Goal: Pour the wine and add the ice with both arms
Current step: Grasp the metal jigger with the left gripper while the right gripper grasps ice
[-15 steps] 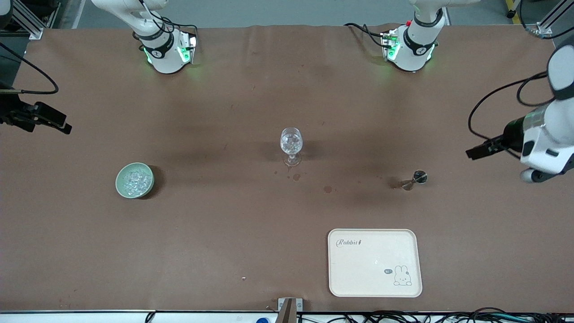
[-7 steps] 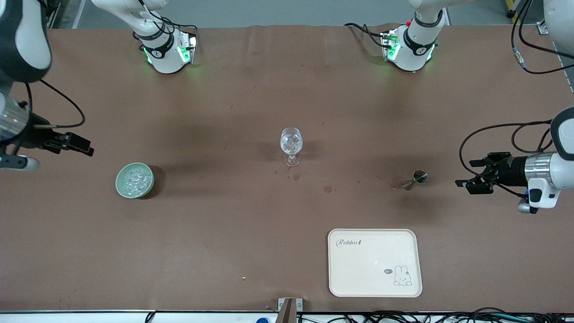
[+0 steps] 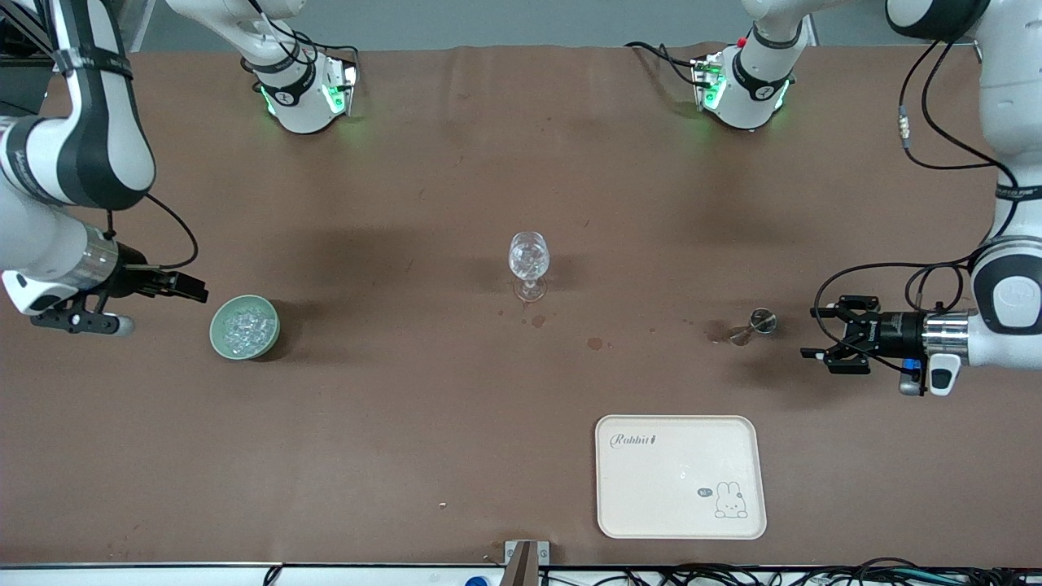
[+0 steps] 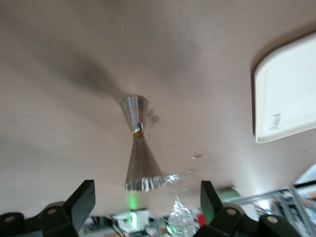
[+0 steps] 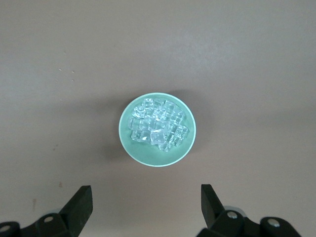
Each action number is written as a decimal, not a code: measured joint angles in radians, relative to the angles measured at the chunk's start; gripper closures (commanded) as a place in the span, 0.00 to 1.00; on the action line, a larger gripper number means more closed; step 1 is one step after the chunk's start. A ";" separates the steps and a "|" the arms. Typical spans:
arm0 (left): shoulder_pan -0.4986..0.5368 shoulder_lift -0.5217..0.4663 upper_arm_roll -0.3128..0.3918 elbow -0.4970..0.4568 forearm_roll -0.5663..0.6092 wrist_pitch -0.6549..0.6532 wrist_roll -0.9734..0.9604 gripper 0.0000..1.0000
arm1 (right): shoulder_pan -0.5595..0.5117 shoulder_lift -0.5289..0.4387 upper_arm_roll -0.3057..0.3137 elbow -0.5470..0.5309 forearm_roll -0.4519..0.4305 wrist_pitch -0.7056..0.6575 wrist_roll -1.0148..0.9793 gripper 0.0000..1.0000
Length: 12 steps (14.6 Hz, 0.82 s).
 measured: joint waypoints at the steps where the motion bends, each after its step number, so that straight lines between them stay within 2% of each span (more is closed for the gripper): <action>1: 0.004 0.025 0.000 0.000 -0.022 0.000 0.001 0.09 | -0.002 0.017 0.000 -0.004 0.000 0.015 0.000 0.04; 7: 0.018 0.137 0.000 -0.005 -0.152 -0.034 -0.006 0.17 | -0.003 0.072 -0.001 -0.158 -0.001 0.251 0.000 0.04; 12: 0.034 0.211 -0.001 -0.012 -0.213 -0.075 -0.006 0.28 | -0.002 0.130 0.000 -0.179 -0.001 0.340 -0.001 0.04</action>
